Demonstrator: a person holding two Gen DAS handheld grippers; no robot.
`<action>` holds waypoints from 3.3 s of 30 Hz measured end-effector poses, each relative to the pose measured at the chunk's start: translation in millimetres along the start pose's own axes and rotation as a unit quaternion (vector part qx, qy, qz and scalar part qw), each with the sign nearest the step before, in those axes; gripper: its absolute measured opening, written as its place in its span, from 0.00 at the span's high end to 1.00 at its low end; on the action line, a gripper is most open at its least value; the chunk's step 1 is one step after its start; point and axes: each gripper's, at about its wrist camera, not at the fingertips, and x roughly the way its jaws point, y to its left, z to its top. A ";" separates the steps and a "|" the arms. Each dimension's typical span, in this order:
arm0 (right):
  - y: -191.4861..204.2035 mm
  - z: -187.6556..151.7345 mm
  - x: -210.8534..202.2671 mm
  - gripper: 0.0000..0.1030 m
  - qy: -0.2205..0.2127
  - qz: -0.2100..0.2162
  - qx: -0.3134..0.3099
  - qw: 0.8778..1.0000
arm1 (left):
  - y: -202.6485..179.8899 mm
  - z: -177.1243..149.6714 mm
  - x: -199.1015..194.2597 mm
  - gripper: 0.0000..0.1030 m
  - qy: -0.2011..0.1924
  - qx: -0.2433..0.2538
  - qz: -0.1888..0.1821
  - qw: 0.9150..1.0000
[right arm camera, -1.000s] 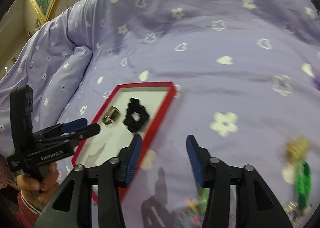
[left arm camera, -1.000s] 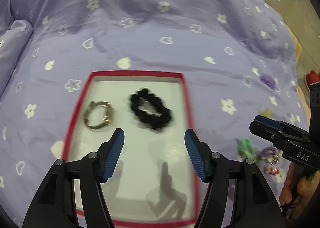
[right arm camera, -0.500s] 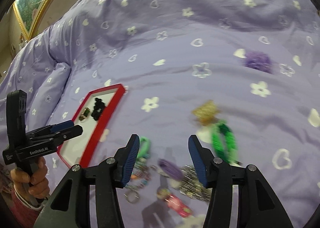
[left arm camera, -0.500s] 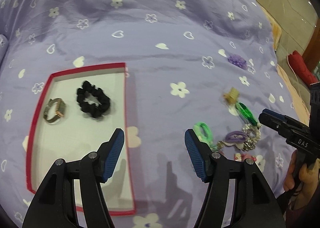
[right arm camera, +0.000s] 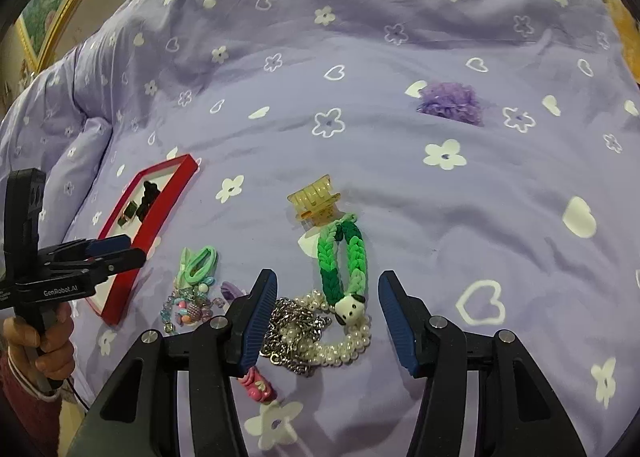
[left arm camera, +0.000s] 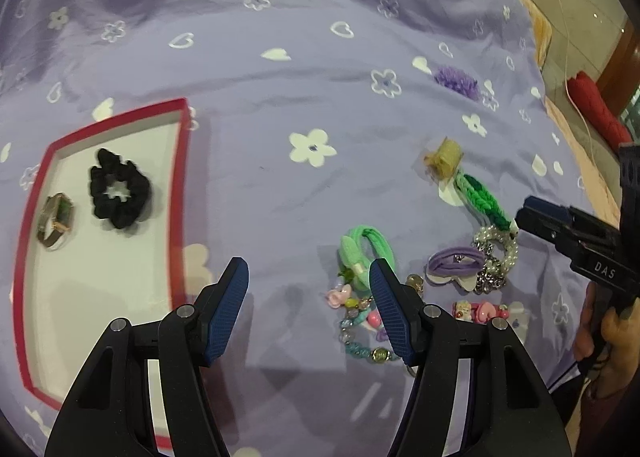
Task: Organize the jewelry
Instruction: 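Grasp the green hair tie with the left tool while the right tool grasps the green braided keychain, then place the green hair tie and braided keychain in the tray, open both tools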
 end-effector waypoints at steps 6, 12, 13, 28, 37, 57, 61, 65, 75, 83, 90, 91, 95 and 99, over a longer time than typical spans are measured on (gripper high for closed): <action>-1.9 3.3 22.4 0.47 0.025 0.008 -0.004 1.000 | -10.7 5.0 20.7 0.39 0.020 0.018 -0.010 1.000; -6.1 2.1 41.2 0.47 0.043 0.006 0.003 0.999 | -16.3 7.3 42.7 0.45 0.036 0.026 -0.016 0.999; -7.1 1.8 43.0 0.48 0.044 0.005 0.005 0.999 | -18.0 7.5 46.7 0.53 0.040 0.030 -0.016 0.999; -3.4 4.3 20.7 0.80 -0.003 0.003 0.020 1.000 | -10.8 1.9 17.8 0.89 0.002 0.033 -0.026 0.999; 34.9 8.2 7.8 0.80 -0.021 0.050 0.013 0.998 | 23.6 -11.4 -25.7 0.89 -0.044 -0.025 -0.024 0.998; 157.7 10.3 34.4 0.80 0.002 0.144 -0.052 0.988 | 132.7 -50.2 -73.1 0.89 -0.085 -0.140 0.016 0.986; 180.6 13.1 43.3 0.80 0.007 0.158 -0.063 0.985 | 152.5 -54.8 -78.5 0.89 -0.090 -0.155 0.026 0.983; 202.3 14.8 55.0 0.80 0.015 0.168 -0.075 0.983 | 170.4 -57.4 -80.6 0.89 -0.091 -0.167 0.035 0.981; 247.8 25.8 89.0 0.80 0.028 0.180 -0.096 0.978 | 207.0 -53.8 -63.9 0.89 -0.077 -0.186 0.053 0.978; 268.4 32.0 127.0 0.80 0.051 0.168 -0.108 0.979 | 230.4 -44.5 -44.9 0.89 -0.060 -0.190 0.064 0.978; 275.7 33.2 154.0 0.79 0.068 0.143 -0.124 0.980 | 244.6 -36.0 -22.3 0.89 -0.040 -0.195 0.068 0.978; 276.2 32.9 156.5 0.79 0.070 0.140 -0.127 0.980 | 245.0 -35.3 -19.0 0.89 -0.036 -0.194 0.069 0.978; 275.8 30.7 163.6 0.77 0.078 0.133 -0.135 0.979 | 244.8 -32.3 -6.8 0.89 -0.021 -0.192 0.073 0.978; 277.1 31.5 164.9 0.76 0.078 0.130 -0.146 0.978 | 243.3 -30.9 0.3 0.88 -0.012 -0.188 0.079 0.979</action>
